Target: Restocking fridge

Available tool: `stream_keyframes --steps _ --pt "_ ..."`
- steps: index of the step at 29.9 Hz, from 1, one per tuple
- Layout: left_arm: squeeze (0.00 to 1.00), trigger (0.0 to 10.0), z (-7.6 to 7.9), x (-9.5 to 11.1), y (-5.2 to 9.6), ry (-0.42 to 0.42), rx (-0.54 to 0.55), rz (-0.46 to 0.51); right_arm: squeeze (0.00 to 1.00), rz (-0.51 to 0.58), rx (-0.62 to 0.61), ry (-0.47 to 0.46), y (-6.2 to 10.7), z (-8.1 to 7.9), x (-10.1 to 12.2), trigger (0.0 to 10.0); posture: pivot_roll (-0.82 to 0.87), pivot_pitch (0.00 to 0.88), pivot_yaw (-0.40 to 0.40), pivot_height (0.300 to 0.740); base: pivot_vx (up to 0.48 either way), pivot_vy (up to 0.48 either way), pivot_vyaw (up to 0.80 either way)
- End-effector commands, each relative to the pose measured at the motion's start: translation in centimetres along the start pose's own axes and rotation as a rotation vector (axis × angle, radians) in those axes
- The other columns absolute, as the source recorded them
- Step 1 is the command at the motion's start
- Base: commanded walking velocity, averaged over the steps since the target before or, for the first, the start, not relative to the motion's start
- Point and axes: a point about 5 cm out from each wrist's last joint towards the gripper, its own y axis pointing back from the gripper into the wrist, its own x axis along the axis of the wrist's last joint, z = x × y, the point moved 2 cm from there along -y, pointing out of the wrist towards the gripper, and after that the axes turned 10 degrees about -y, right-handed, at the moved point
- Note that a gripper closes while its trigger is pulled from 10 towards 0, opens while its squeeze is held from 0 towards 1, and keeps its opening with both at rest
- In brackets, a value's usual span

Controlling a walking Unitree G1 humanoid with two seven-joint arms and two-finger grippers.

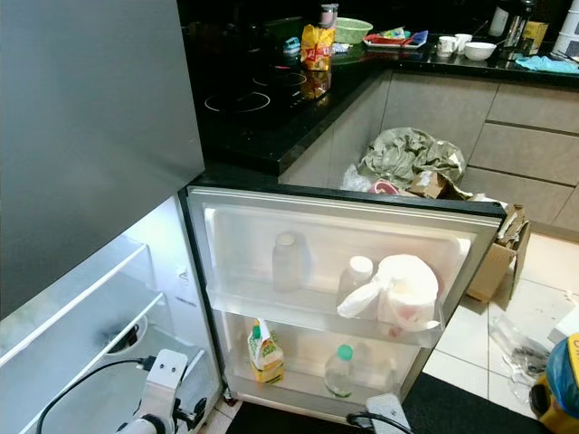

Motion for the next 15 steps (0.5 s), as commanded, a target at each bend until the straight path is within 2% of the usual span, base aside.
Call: stream_keyframes --steps 1,4,10,15 --pt "0.0 10.0 0.5 -0.7 0.1 0.016 -0.007 -0.028 0.0 0.007 -0.007 -0.029 0.0 0.0 -0.3 10.0 -0.1 0.033 0.03 0.726 0.0 -0.42 0.0" --pt "0.0 10.0 0.7 -0.9 0.1 0.067 -0.006 -0.047 0.0 0.011 -0.052 -0.113 0.2 0.4 -1.6 10.0 -0.12 0.039 0.07 0.726 0.0 -0.48 0.0" --pt "0.0 10.0 0.9 -0.8 0.0 0.094 -0.004 -0.046 0.0 0.041 -0.055 -0.136 0.1 0.2 -1.6 10.0 -0.12 0.039 0.07 0.726 0.0 -0.48 0.0" --pt "0.0 10.0 1.1 -0.6 -0.1 0.101 -0.002 -0.044 0.0 0.039 -0.046 -0.11 0.0 -0.3 -2.1 10.0 -0.12 0.039 0.07 0.726 0.0 -0.48 0.0"
